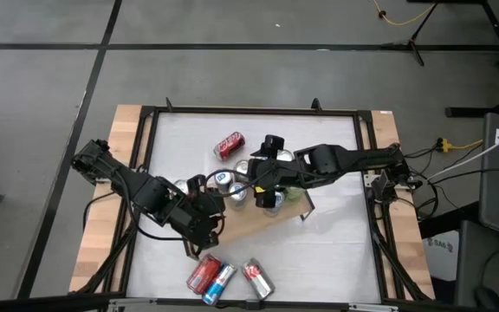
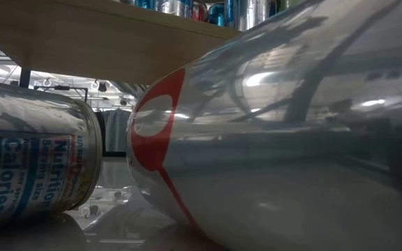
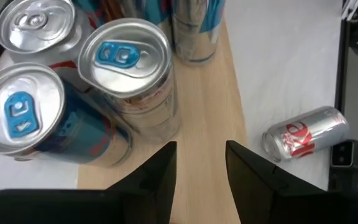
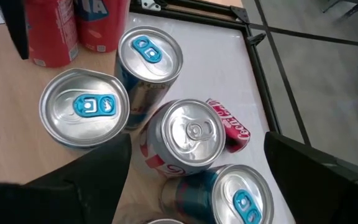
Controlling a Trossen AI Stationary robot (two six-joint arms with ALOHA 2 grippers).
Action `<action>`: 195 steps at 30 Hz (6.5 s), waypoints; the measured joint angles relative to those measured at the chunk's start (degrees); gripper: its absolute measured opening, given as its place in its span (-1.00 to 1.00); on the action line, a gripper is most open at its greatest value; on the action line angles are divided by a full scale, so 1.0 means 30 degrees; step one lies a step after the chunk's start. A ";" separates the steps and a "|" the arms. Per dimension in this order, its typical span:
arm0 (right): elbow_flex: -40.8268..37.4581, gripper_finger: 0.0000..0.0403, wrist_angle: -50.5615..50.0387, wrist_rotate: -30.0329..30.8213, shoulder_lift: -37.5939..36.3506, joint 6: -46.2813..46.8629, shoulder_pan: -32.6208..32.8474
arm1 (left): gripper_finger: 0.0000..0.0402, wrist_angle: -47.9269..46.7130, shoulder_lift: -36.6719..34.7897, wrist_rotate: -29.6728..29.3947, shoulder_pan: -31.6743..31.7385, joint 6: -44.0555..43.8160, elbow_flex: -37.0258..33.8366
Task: Place canned beverage on shelf
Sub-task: Put the blue soda can on the shelf aligned with the other blue soda can
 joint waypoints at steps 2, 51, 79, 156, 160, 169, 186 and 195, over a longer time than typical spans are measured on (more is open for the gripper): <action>0.0028 0.77 0.0014 0.0001 0.0103 0.0013 0.0000 | -0.37 0.0366 0.0024 0.0006 0.0076 0.0001 0.0000; 0.0013 0.77 -0.0207 -0.1681 0.1495 0.0035 0.0000 | -0.37 -0.1974 0.0051 -0.0001 0.0834 -0.0469 0.0000; 0.0003 0.77 0.0268 -0.0291 0.1234 -0.0538 0.0007 | -0.37 -0.2335 0.0051 0.0902 0.0162 -0.1019 0.0000; 0.0006 0.77 0.1434 -0.1041 0.1509 -0.0540 0.1260 | -0.37 -0.3403 0.0051 -0.1603 0.0477 -0.2566 0.0000; 0.0006 0.77 0.1408 -0.1297 0.1509 -0.0989 0.1260 | -0.37 -0.3413 0.0051 -0.1135 0.0419 -0.2549 0.0000; 0.0006 0.77 0.0399 0.0539 0.1509 -0.1546 0.1260 | -0.37 -0.2067 0.0051 -0.0117 0.0050 -0.2499 0.0000; 0.0006 0.77 0.1450 0.1577 0.1509 -0.1572 0.1246 | -0.37 -0.0917 0.0051 -0.0336 0.0572 -0.2352 0.0007; 0.0006 0.77 0.1727 0.0530 0.1509 -0.1532 0.1253 | -0.37 -0.2183 0.0051 -0.0489 0.0608 -0.2511 0.0008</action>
